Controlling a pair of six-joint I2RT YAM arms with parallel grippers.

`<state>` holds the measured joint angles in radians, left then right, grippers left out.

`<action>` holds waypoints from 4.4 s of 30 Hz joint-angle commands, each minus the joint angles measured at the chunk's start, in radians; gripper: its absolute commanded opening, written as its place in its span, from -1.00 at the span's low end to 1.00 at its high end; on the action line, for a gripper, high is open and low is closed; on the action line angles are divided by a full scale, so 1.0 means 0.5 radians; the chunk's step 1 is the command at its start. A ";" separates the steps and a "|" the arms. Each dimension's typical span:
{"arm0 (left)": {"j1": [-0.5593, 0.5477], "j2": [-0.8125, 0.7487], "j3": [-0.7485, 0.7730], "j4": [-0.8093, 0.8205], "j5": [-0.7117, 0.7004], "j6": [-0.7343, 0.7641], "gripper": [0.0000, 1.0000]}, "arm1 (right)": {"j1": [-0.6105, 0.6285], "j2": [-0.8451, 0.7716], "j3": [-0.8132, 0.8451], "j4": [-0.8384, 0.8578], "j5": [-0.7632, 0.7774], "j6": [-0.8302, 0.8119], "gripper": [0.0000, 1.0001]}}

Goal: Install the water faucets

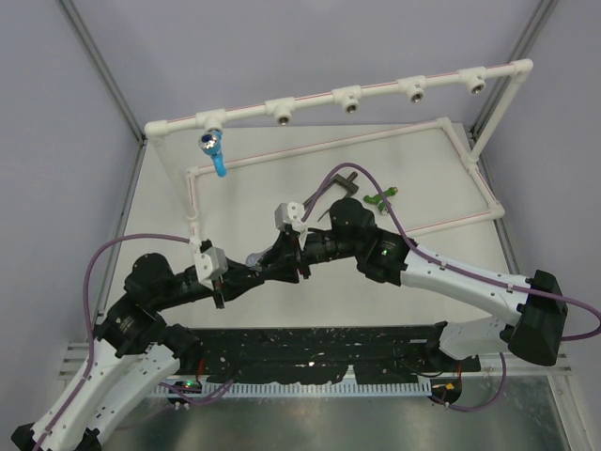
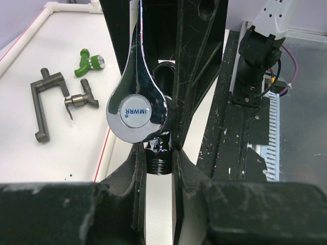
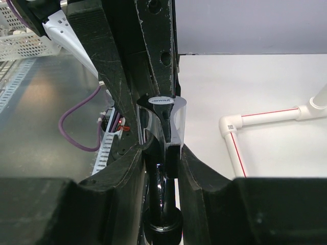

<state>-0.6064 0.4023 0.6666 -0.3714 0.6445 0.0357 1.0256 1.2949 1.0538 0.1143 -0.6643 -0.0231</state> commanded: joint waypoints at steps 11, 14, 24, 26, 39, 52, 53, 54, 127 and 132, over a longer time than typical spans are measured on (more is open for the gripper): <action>0.007 -0.083 -0.023 0.335 -0.053 -0.059 -1.00 | 0.014 -0.034 -0.055 0.118 0.071 0.129 -0.28; 0.013 -0.093 -0.032 0.353 -0.059 -0.059 -1.00 | 0.007 -0.022 -0.049 0.106 0.049 0.138 -0.42; 0.019 -0.130 -0.035 0.319 -0.301 -0.059 -0.05 | -0.115 -0.138 -0.144 0.161 0.153 0.129 -0.90; 0.022 -0.139 -0.039 0.316 -0.408 -0.059 0.24 | -0.179 -0.187 -0.187 0.201 0.187 0.147 -0.90; 0.325 -0.041 -0.060 0.273 -2.126 -0.258 0.93 | -0.520 -0.546 -0.591 0.611 0.757 0.080 -0.90; 0.786 0.646 -0.023 1.260 -2.329 -0.222 0.97 | -0.634 -0.792 -0.856 0.805 1.132 -0.242 -0.90; 0.792 0.720 -0.029 1.368 -2.326 -0.182 0.97 | -0.634 -0.804 -0.868 0.827 1.138 -0.251 -0.90; 0.795 0.790 -0.035 1.457 -2.329 -0.136 0.97 | -0.634 -0.823 -0.886 0.833 1.145 -0.273 -0.90; 0.838 0.030 0.155 0.399 -1.651 0.082 0.46 | -0.174 -0.860 -0.675 0.937 1.359 -1.258 -0.90; 0.841 0.033 0.139 0.408 -1.651 0.122 -0.02 | -0.109 -0.801 -0.663 1.045 1.396 -1.432 -0.90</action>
<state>-0.1925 0.4286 0.7082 -0.2489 -0.1936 0.0608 0.9428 0.8837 0.6643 0.5140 0.0216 -0.6502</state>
